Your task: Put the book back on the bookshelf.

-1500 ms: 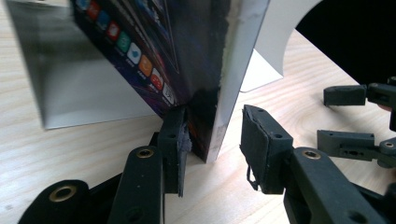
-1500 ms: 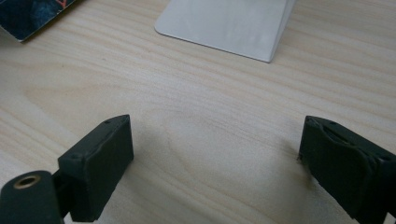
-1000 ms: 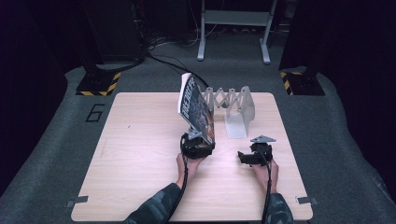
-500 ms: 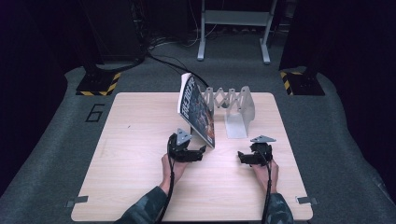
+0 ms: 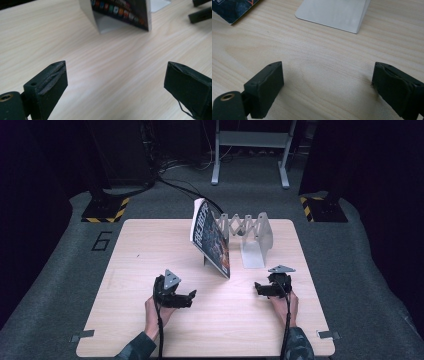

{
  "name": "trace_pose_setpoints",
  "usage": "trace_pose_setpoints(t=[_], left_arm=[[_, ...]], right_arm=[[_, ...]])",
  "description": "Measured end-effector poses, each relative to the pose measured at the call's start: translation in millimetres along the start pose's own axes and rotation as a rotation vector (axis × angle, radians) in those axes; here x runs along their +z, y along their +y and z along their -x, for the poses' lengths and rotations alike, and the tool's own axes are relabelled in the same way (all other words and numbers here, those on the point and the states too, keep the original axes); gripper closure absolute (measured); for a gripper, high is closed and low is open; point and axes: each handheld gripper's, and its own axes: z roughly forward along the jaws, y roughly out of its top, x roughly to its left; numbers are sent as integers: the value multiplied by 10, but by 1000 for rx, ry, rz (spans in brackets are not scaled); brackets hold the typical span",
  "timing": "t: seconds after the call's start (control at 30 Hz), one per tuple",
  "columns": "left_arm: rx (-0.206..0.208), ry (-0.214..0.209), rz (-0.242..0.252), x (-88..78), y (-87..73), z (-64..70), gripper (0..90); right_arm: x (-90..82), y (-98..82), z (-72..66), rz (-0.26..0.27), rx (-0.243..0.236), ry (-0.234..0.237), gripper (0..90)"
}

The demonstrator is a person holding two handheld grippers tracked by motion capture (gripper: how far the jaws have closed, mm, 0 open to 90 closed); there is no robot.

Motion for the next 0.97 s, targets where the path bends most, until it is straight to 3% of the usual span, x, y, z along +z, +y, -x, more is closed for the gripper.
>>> trace_pose_setpoints(t=[0.17, 0.27, 0.4, 0.43, 0.5, 0.53, 0.57, 0.6, 0.63, 0.97], left_arm=[[11, 20, -55, -62, -183, -71, 19], [7, 46, -99, -88, -376, -141, 6], [-3, 57, -125, -103, -511, -228, 5], [-34, 59, -151, -103, -600, -282, 5], [-20, 64, -172, -107, -636, -321, 6], [-50, 75, -160, -99, -709, -346, 7], [-53, 67, -173, -105, -735, -368, 7], [-83, 65, -145, -95, -760, -380, 3], [-88, 71, -149, -104, -764, -384, 2], [-89, 65, -153, -103, -762, -414, 2]], right_arm=[[-3, -1, 3, -2, -5, 3, 98], [-3, -2, 0, -1, -3, 2, 98], [-3, -2, 0, -2, -4, 1, 99], [-3, -1, -4, 0, 1, 2, 100], [-4, -1, -6, -2, -3, 0, 107], [-7, -1, -8, -2, -2, 4, 111], [-8, -2, -10, -1, -1, 4, 113], [-10, -4, -16, -1, 6, 1, 115], [-10, -5, -16, 1, 5, 2, 115], [-11, -6, -23, -1, 13, -7, 107]])
